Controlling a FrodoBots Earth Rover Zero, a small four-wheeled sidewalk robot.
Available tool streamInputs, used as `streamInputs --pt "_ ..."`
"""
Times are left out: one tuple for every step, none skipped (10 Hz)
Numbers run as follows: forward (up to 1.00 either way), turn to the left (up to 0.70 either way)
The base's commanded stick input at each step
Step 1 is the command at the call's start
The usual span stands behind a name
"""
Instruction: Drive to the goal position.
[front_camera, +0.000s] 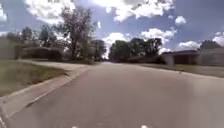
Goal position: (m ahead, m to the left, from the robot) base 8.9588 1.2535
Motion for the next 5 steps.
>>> streamInputs --pt "0.85 0.00" --pt "0.85 0.00" --pt "0.85 0.00" --pt "0.85 0.00" --pt "0.85 0.00"
